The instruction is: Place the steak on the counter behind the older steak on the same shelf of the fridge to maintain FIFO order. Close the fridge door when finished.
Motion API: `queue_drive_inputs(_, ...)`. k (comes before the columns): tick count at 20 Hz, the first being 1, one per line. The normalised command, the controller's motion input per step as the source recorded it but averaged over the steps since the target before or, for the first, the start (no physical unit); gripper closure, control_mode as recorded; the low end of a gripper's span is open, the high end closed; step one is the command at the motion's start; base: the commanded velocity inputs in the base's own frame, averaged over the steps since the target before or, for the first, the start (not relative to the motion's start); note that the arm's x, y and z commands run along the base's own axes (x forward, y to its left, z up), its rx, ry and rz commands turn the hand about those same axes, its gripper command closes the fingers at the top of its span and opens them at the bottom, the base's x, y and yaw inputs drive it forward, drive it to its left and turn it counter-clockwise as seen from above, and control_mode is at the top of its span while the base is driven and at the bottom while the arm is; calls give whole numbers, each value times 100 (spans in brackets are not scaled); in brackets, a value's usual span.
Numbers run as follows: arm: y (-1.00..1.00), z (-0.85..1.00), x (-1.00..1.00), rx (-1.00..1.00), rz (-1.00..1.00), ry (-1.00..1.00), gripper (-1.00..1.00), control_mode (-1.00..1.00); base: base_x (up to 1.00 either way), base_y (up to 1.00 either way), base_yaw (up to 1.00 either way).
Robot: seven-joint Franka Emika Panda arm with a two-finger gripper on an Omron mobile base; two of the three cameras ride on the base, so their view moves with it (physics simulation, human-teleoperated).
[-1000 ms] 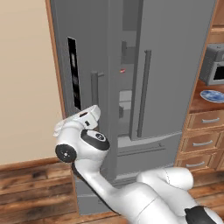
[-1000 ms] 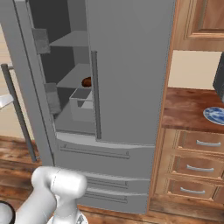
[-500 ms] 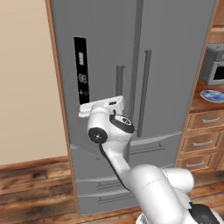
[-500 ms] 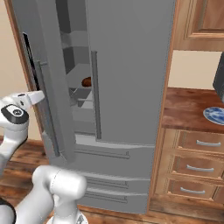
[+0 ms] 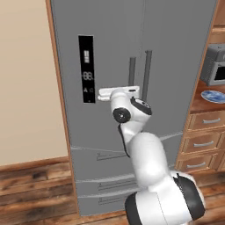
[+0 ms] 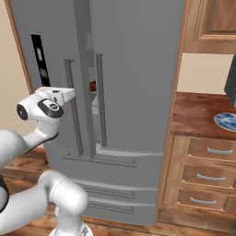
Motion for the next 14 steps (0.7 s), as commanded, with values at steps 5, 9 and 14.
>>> queue_drive_inputs(5,-58,5,56,14,4,-4,-100,-100,0,0,0)
queue_drive_inputs(9,-48,6,56,13,2,0,-100,-100,0,0,0)
queue_drive_inputs(14,-38,8,59,11,0,0,-100,-100,0,0,0)
